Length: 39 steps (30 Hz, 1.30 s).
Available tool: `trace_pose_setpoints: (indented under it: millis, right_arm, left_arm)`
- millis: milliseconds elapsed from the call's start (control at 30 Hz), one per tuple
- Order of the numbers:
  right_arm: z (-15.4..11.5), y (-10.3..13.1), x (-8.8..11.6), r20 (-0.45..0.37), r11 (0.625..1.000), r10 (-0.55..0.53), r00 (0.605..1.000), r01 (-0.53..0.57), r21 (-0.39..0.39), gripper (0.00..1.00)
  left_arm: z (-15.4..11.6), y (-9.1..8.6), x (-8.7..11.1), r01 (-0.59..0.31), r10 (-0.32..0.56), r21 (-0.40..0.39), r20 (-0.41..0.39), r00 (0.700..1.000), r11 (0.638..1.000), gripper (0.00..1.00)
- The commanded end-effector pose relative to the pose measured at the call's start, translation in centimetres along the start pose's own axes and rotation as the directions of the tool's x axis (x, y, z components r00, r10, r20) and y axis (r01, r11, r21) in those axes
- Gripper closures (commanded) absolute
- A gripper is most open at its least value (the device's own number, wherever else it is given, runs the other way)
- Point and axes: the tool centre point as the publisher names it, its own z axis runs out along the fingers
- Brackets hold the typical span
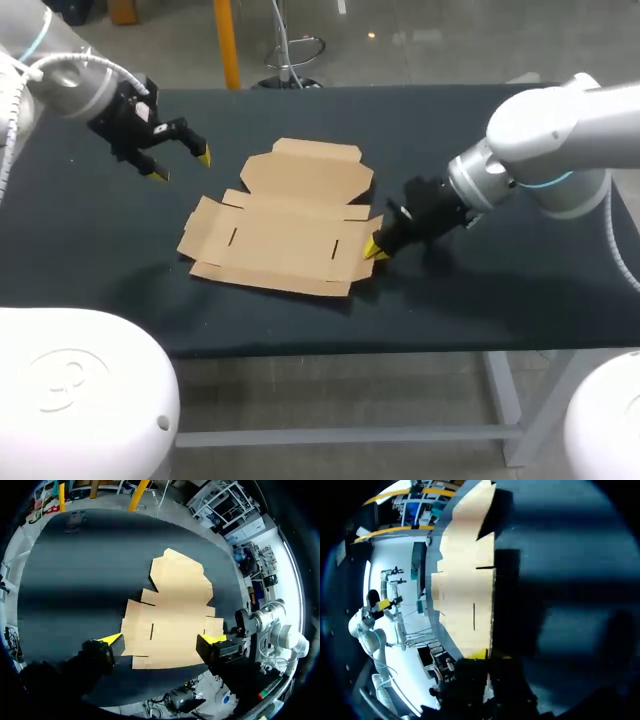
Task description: Assemble the packaging by folding the flat box into shape, placing the metal phone stand inside, and closing the box properly
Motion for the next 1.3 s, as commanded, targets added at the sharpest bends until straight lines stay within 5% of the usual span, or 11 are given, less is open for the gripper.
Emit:
trace_pose_setpoints:
  millis: [33, 567, 600, 633, 700, 867, 967, 1067, 1300]
  right_arm:
    - [-0.5, 0.8, -0.6, -0.025, 0.984, -0.011, 1.0, 0.015, 0.179, 1.0]
    - [-2.3, 1.2, -2.4, 0.027, 0.978, -0.004, 1.0, -0.002, 0.208, 1.0]
    - [-2.4, 1.2, -2.5, 0.03, 0.979, 0.002, 1.0, -0.008, 0.202, 0.6]
    - [-2.5, 1.2, -2.5, 0.041, 0.981, 0.003, 0.999, -0.011, 0.192, 0.38]
    - [-2.4, 1.0, -2.3, 0.07, 0.986, 0.015, 0.997, -0.027, 0.165, 0.15]
    - [-2.4, 0.2, -1.7, 0.096, 0.997, 0.044, 0.994, -0.05, 0.063, 0.18]
    - [-2.1, -0.2, -1.5, 0.109, 0.998, 0.061, 0.992, -0.061, -0.004, 0.4]
    - [-1.8, -0.4, -1.5, 0.101, 0.996, 0.072, 0.992, -0.067, -0.052, 0.51]
    - [-1.8, -0.6, -2.7, 0.073, 0.982, 0.121, 0.99, -0.108, -0.156, 0.57]
  left_arm:
    - [-0.1, 0.0, 0.1, 0.001, -0.001, -0.003, 0.007, 1.0, 1.0, 0.0]
    - [-0.1, 0.0, 0.1, 0.001, -0.001, -0.003, 0.007, 1.0, 1.0, 0.0]
    - [-0.1, 0.0, 0.1, 0.001, -0.001, -0.003, 0.007, 1.0, 1.0, 0.0]
    - [-0.1, 0.0, 0.1, 0.001, -0.001, -0.003, 0.007, 1.0, 1.0, 0.0]
    - [-0.1, 0.0, 0.1, 0.001, -0.001, -0.003, 0.007, 1.0, 1.0, 0.0]
    - [-0.1, 0.0, 0.1, 0.001, -0.001, -0.003, 0.007, 1.0, 1.0, 0.0]
    - [-0.1, 0.0, 0.1, 0.001, -0.001, -0.003, 0.007, 1.0, 1.0, 0.0]
    - [-0.1, 0.0, 0.1, 0.001, -0.001, -0.003, 0.007, 1.0, 1.0, 0.0]
    - [-0.1, 0.0, 0.1, 0.001, -0.001, -0.003, 0.007, 1.0, 1.0, 0.0]
